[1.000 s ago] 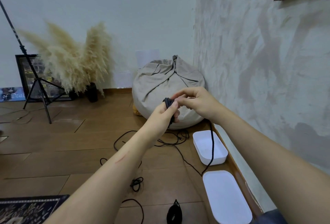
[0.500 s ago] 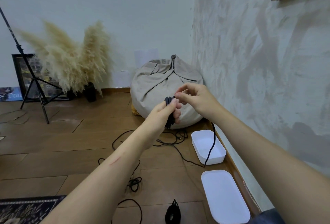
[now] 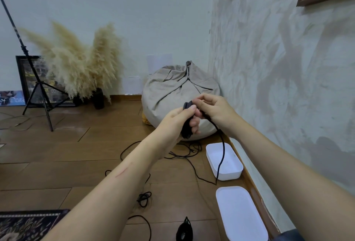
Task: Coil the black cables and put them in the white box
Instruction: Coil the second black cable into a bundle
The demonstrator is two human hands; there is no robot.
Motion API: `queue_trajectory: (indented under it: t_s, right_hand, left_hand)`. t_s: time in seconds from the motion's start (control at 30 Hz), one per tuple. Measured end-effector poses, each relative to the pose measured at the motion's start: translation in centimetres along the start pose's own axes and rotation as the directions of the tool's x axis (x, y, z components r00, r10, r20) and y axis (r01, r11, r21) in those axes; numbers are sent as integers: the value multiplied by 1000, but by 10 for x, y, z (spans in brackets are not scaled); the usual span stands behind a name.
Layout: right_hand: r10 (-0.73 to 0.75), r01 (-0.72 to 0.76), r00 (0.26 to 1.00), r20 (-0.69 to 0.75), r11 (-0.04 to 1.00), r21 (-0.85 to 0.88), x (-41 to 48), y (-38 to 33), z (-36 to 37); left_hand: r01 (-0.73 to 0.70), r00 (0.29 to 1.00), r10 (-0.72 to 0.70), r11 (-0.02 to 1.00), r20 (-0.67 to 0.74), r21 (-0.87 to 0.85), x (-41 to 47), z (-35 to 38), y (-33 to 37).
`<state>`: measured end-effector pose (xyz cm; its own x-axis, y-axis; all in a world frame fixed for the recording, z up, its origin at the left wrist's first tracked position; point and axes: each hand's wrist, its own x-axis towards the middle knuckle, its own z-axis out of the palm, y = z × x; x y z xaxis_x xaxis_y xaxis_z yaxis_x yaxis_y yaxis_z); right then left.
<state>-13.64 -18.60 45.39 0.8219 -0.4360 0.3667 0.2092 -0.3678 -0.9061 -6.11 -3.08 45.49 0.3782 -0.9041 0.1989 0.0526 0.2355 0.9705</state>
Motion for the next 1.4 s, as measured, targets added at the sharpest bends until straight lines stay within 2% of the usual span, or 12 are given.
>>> queue_trajectory:
  t_s: [0.17,0.3,0.37,0.53,0.63,0.77,0.87,0.93,1.07,1.2,1.3,1.4]
  right_hand:
    - [68,-51,994,88,982,-180,-4,7,1]
    - [123,-117,990,65,989,-89,-9,13,24]
    - [125,-102,983,131,979,-174,-10,15,37]
    - [239,-132,874,423,955,-267,-14,9,56]
    - [306,-197,826,474,944,-266,-16,-1,53]
    - [301,-97,850,431,896,-434,-13,-17,42]
    - [79,202,936,343,677,-708,-3,-22,31]
    - [-65,267,955,289,611,-746,-1,-23,24]
    - [-260,262,961,96,739,-621,-1,-21,13]
    - [-213,204,976,43,834,-513,1,-21,6]
    - [-136,135,990,27,897,-422,3,-17,-2]
    - [-54,66,998,41,919,-389,2,-14,-8]
  left_hand:
    - [-60,997,57,996,-47,-66,4,-10,4]
    - [-95,995,92,984,-27,-151,4,0,11]
    - [-155,984,142,980,-107,-128,6,2,14]
    - [-259,900,278,960,-334,101,12,-21,13]
    - [-189,824,411,849,-391,494,15,-37,1]
    - [-15,797,385,783,-465,622,18,-58,-18]
    - [17,864,328,738,-381,675,19,-57,-30]
    - [0,914,238,810,-328,586,21,-48,-35]
    - [-19,967,96,951,-237,307,21,-30,-30]
    - [3,990,22,985,-143,175,15,-17,-23]
    - [-27,999,32,986,-27,164,11,-22,-22]
    - [-85,996,73,946,50,312,8,-26,-22]
